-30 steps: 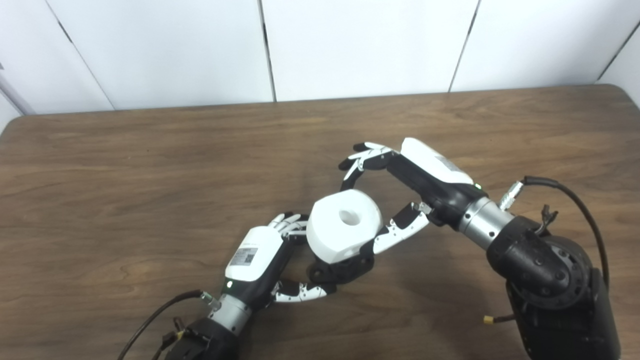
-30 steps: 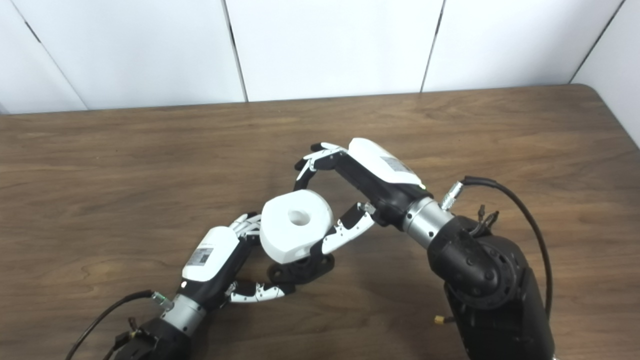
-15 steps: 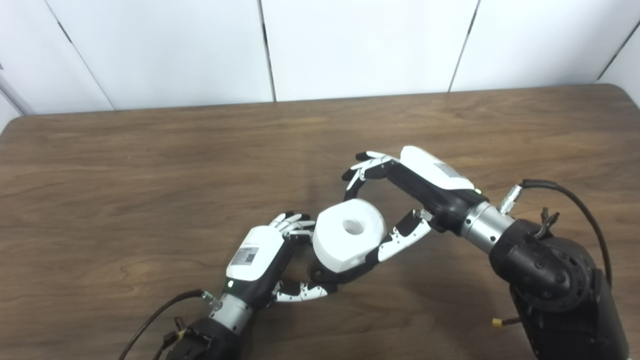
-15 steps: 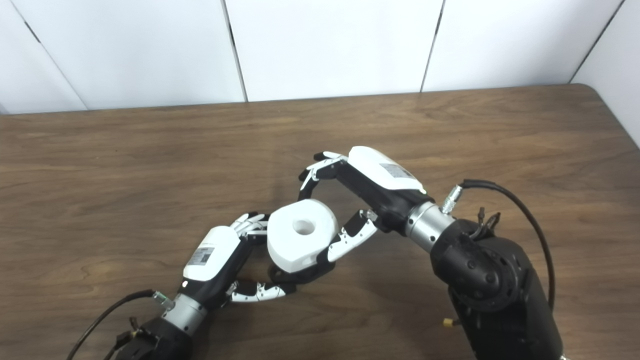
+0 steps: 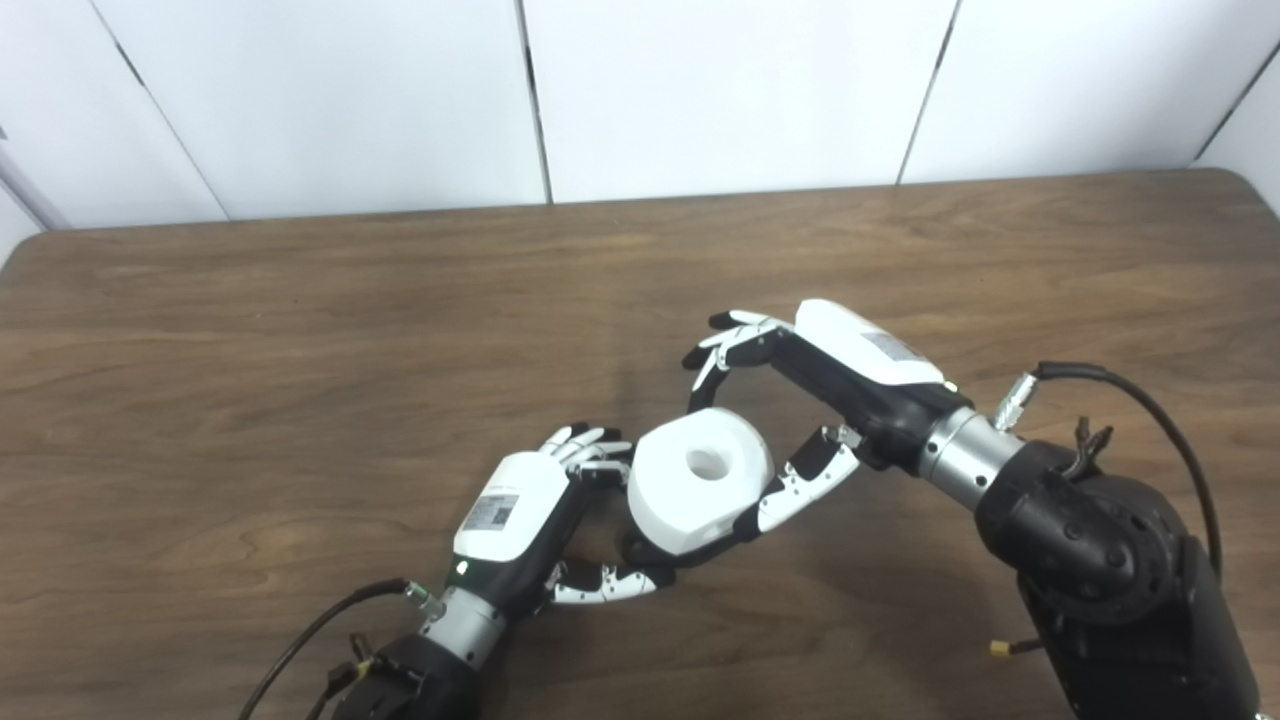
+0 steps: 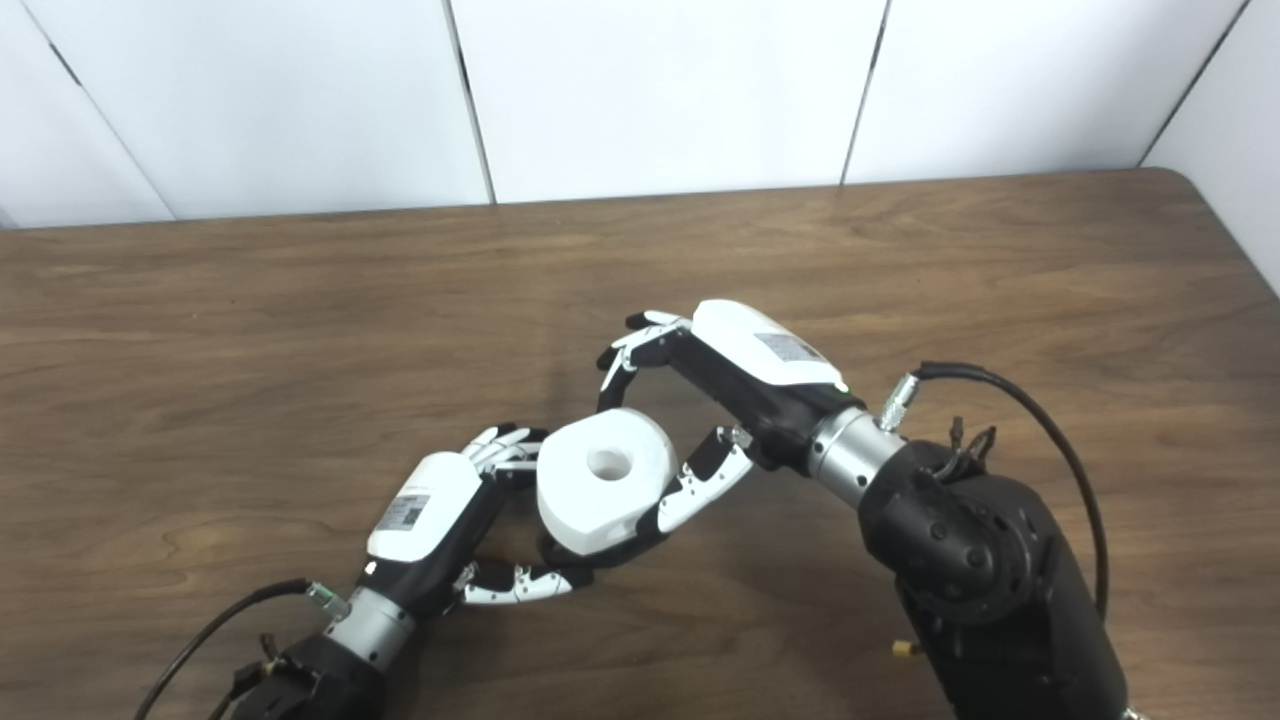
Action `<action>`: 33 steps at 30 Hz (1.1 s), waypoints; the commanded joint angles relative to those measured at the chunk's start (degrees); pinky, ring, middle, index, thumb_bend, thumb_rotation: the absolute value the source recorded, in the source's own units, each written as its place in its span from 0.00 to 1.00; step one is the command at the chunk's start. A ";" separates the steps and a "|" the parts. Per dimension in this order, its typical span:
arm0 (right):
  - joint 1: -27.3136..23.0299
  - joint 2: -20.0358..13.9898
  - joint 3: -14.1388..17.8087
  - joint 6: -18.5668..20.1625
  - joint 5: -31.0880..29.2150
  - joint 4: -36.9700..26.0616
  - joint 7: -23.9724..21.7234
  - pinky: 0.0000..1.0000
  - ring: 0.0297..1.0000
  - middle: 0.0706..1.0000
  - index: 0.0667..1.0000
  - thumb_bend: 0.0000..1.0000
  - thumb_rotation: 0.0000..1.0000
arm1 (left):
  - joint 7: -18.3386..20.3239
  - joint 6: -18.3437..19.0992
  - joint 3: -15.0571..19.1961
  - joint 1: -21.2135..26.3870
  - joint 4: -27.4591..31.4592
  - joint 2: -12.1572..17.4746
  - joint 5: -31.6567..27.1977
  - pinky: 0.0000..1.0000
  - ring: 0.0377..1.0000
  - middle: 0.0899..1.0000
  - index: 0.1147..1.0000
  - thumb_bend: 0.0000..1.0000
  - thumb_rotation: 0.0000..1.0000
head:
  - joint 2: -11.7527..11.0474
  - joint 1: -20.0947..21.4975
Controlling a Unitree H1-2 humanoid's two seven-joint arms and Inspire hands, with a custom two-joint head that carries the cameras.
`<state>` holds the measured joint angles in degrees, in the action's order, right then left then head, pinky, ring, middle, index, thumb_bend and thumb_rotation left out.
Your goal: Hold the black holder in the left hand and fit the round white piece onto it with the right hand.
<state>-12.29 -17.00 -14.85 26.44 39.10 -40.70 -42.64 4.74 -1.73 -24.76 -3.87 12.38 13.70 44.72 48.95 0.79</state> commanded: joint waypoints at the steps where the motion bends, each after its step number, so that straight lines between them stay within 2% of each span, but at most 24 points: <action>1: -1.10 -0.40 0.24 -0.93 -0.14 -0.96 1.39 0.82 0.94 0.78 0.45 0.52 0.13 | 3.30 1.80 -1.17 -0.83 -1.05 -0.02 1.24 0.93 0.89 0.79 0.42 0.52 0.05 | 0.02 0.05; 11: -0.65 -0.59 -0.12 -1.06 -0.22 -0.92 1.22 0.80 0.95 0.79 0.45 0.52 0.13 | 3.60 2.60 -1.34 -0.88 -0.33 -0.51 1.88 0.94 0.89 0.79 0.42 0.52 0.05 | 0.26 0.08; 33: 0.11 -1.89 -2.08 -2.71 0.74 0.64 2.05 0.84 0.95 0.80 0.45 0.52 0.13 | 3.99 3.08 -1.78 -0.66 0.63 -0.40 2.23 0.94 0.88 0.79 0.42 0.52 0.05 | 0.59 0.59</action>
<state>-10.98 -18.78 -16.98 25.15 39.61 -39.38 -41.95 5.53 0.41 -25.30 -3.87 13.45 13.14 45.73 49.48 1.32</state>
